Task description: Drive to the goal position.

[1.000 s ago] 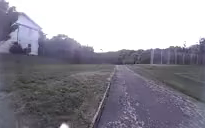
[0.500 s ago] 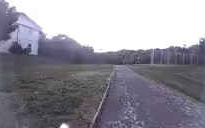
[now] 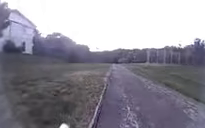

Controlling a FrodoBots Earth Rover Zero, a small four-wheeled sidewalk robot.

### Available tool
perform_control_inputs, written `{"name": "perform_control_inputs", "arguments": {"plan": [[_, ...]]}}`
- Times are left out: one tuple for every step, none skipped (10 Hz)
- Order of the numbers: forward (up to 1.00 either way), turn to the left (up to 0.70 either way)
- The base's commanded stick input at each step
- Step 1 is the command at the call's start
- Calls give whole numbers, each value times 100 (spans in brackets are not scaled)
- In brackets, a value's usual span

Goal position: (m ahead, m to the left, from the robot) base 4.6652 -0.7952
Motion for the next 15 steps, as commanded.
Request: {"name": "perform_control_inputs", "arguments": {"plan": [[70,-34],[70,-25],[70,-12],[70,0],[70,0],[70,0],[70,0],[70,0],[70,0],[70,0],[70,0],[70,0],[70,0],[70,0],[70,0]]}}
